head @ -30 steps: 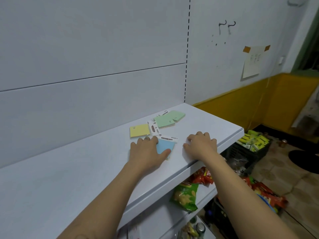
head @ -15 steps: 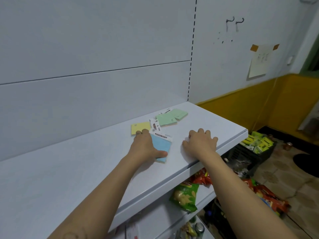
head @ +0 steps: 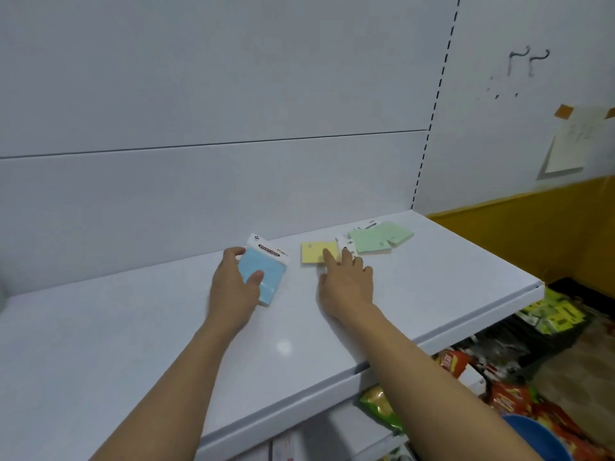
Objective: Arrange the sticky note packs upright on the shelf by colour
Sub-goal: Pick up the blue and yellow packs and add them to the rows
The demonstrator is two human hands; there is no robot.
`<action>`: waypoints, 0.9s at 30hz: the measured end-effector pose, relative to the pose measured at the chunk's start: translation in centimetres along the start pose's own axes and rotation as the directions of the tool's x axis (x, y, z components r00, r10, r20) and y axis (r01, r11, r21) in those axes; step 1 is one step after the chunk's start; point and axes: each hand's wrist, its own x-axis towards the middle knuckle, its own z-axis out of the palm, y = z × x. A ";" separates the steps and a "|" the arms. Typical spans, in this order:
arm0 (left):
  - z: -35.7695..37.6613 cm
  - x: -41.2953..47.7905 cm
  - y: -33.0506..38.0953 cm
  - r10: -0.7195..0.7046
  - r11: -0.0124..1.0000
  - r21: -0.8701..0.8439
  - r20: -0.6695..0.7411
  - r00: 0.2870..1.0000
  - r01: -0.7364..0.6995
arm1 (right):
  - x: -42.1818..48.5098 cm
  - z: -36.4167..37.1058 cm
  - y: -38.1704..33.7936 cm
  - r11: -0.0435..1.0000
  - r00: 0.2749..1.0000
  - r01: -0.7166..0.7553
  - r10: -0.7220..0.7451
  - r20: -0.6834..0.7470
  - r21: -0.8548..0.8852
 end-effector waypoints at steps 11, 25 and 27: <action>-0.6 1.5 -1.1 -0.109 0.975 -0.203 -0.082 0.991 0.090 | 0.4 0.9 -0.6 0.995 0.982 0.097 -0.100 -0.162 -0.026; -0.5 0.8 -1.0 -0.093 0.980 -0.176 -0.008 0.996 0.090 | -0.8 1.1 -0.5 0.996 0.975 0.075 -0.063 -0.211 0.046; -0.6 0.7 -0.9 -0.119 0.974 -0.196 0.002 0.993 0.117 | -0.7 0.9 -0.3 0.996 0.974 0.048 -0.028 -0.223 0.082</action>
